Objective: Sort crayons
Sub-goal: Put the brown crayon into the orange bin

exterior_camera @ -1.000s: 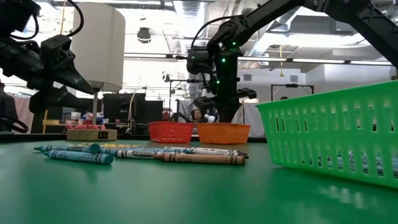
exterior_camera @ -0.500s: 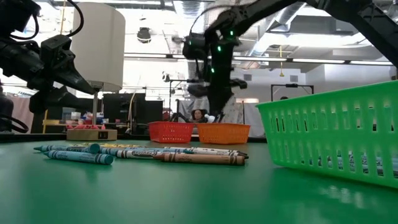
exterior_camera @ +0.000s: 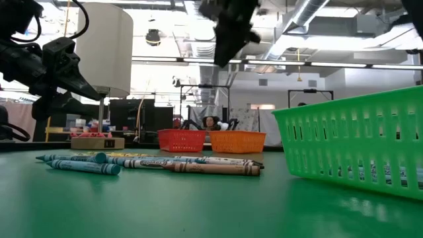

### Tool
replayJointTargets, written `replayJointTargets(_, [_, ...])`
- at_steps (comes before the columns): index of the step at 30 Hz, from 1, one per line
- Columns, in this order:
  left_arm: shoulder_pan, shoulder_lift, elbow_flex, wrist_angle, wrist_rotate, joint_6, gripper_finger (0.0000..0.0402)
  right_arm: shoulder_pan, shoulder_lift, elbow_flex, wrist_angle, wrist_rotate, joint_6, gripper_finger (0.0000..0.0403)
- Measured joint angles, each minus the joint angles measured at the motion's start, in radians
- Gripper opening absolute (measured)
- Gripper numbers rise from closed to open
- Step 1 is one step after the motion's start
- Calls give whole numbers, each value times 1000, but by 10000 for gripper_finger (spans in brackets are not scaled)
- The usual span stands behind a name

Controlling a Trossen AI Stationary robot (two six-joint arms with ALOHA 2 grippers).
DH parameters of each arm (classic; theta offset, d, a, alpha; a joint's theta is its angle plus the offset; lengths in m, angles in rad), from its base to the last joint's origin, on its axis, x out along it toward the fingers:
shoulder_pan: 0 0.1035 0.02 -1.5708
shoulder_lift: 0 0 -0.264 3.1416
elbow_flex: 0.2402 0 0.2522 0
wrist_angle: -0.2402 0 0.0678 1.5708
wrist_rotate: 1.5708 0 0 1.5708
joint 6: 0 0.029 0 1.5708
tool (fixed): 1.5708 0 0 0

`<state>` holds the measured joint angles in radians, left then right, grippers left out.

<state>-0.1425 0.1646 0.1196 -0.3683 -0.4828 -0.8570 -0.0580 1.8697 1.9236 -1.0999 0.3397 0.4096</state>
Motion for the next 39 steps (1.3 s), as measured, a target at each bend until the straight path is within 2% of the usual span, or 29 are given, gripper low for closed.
replayJointTargets(6, [0,0,0,0,-4,0,215,167,4,0,-16,33,27,72])
replayJointTargets(12, [0,0,0,0,-11,0,215,299,84,0,27,38,5,72])
replayJointTargets(18, [0,0,0,0,-11,0,215,391,184,0,97,-43,-77,72])
replayJointTargets(25, [0,0,0,0,-11,-2,215,412,293,0,131,-236,-105,72])
replayJointTargets(29, [0,0,0,0,-11,-2,215,412,340,-1,142,-310,-104,72])
replayJointTargets(39, [0,0,0,0,-10,-1,215,412,377,-1,154,-338,-104,72])
